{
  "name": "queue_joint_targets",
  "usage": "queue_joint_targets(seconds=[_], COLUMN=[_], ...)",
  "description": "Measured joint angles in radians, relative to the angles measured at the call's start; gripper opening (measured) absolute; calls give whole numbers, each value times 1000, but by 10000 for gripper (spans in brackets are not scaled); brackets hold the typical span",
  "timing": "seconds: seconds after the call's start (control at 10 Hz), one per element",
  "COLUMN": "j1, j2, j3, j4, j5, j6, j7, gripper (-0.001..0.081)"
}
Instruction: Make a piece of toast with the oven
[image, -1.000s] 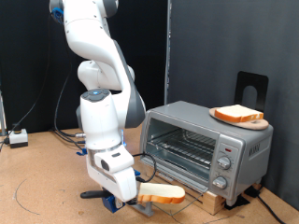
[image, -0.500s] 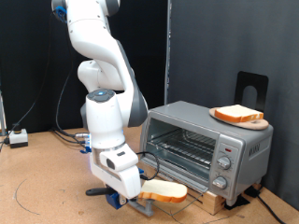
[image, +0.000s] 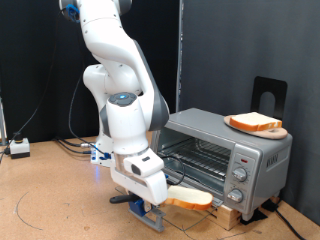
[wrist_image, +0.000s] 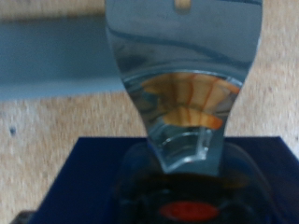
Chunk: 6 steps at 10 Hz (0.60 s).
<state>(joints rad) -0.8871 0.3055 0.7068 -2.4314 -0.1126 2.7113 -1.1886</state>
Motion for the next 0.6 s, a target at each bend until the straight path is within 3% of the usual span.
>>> queue_joint_targets(seconds=[0.6], j1=[104], j2=[-4], j3=[-27], j4=[-16], j5=[-90], j6=[22], j7=[215], gripper=[396])
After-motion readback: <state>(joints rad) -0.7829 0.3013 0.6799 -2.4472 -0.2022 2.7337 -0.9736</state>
